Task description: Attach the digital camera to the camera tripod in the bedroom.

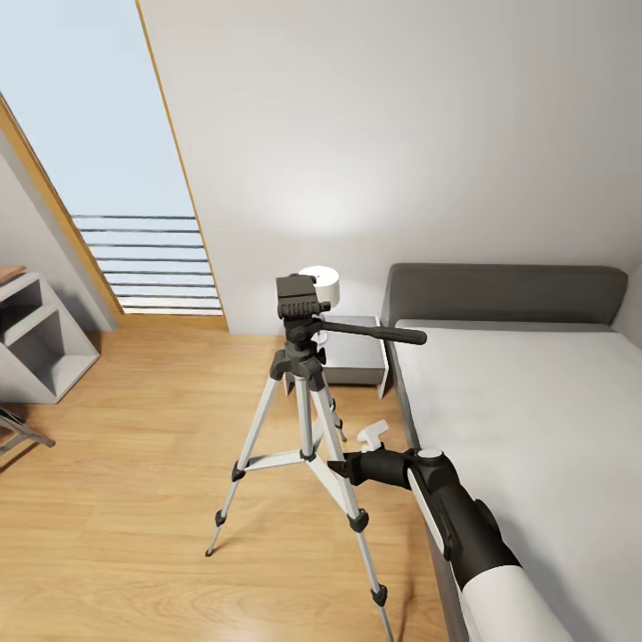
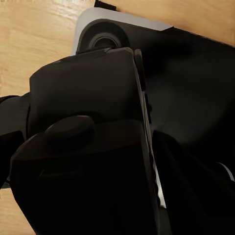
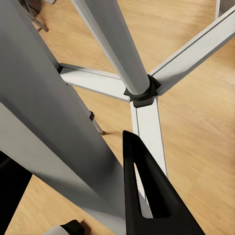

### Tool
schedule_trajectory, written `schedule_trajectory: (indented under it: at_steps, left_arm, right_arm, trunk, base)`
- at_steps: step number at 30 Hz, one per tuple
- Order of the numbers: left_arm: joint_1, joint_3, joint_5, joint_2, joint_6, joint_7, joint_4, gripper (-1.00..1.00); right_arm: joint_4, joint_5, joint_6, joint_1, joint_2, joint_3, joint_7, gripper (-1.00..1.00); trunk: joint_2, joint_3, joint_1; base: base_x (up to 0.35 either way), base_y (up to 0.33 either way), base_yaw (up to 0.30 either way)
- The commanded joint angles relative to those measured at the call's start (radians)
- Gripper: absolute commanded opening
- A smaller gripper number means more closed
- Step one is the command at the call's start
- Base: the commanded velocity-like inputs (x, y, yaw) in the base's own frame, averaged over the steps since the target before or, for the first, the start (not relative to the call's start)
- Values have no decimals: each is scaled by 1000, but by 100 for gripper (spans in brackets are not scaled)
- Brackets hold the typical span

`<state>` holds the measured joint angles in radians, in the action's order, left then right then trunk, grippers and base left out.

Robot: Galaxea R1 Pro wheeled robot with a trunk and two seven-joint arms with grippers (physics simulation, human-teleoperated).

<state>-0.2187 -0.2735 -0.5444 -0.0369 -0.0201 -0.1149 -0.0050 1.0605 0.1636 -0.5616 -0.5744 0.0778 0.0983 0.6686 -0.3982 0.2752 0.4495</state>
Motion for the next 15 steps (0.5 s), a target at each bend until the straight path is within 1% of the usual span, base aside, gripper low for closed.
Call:
schedule_trajectory:
  at_steps: [1, 3, 6, 7, 8, 9, 10, 11, 12, 13, 15]
  left_arm:
    - [-1, -9, -8, -1, -2, -5, 1, -100]
    - [0, -9, -5, -6, 0, -4, -1, -100]
    - [-1, -7, -6, -41, 6, -4, -25, -100]
    - [-1, -7, -7, -63, 11, -5, -55, -100]
    - [-1, -7, -8, -77, 16, -6, -75, -100]
    - [-1, -6, -9, -105, 34, -7, -124, -100]
    - [-1, -6, -10, -120, 50, -7, -152, -100]
    - [-1, -6, -10, -135, 68, -7, -181, -100]
    - [-1, -6, -11, -164, 117, -7, -242, -100]
    - [-1, -6, -11, -178, 144, -7, -274, -100]
    - [-1, -5, -12, -231, 254, -3, -409, -100]
  right_arm:
    - [1, 20, 2, -1, 0, -2, 6, -100]
    - [1, 20, 2, -1, 0, -2, 6, -100]
    - [1, 20, 2, -1, 0, -3, 7, -100]
    - [1, 20, 2, -1, 0, -3, 7, -100]
    - [2, 20, 2, -1, 0, -3, 7, -100]
    - [2, 20, 2, -1, -1, -3, 8, -100]
    - [2, 20, 2, -1, -1, -3, 8, -100]
    - [2, 20, 2, -1, -1, -3, 8, -100]
    - [2, 20, 2, -1, -1, -3, 9, -100]
    - [2, 20, 2, -1, -1, -3, 9, -100]
    - [2, 20, 2, -1, -1, -3, 9, -100]
  trunk:
    - [-2, 2, 1]
    - [-2, 2, 1]
    - [-2, 2, 1]
    - [-2, 2, 1]
    - [-2, 2, 1]
    - [-2, 2, 1]
    - [-2, 2, 1]
    - [-2, 2, 1]
    - [-2, 2, 1]
    - [-2, 2, 1]
    - [-2, 2, 1]
  base:
    - [0, 0, 0]
    - [0, 0, 0]
    - [0, 0, 0]
    - [0, 0, 0]
    - [0, 0, 0]
    - [0, 0, 0]
    - [0, 0, 0]
    - [0, 0, 0]
    - [0, 0, 0]
    - [0, 0, 0]
    - [0, 0, 0]
